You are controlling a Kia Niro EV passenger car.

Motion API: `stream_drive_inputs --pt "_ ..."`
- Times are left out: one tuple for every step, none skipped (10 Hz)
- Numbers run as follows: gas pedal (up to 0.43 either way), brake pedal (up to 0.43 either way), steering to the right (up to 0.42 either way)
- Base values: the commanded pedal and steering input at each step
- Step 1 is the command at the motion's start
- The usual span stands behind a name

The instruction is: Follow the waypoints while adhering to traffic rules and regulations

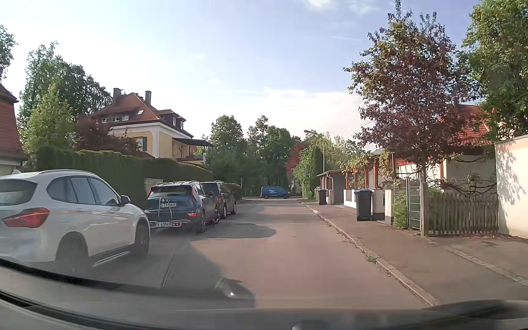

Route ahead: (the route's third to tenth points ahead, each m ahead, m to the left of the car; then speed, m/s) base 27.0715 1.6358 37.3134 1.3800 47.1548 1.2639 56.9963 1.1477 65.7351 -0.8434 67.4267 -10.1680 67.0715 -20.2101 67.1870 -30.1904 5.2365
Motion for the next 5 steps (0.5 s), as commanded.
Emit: stream_drive_inputs --pt "0.059 0.0 -0.004" --pt "0.059 0.0 -0.005" --pt "0.059 0.0 -0.004" --pt "0.059 0.0 -0.004" --pt "0.059 0.0 -0.004"
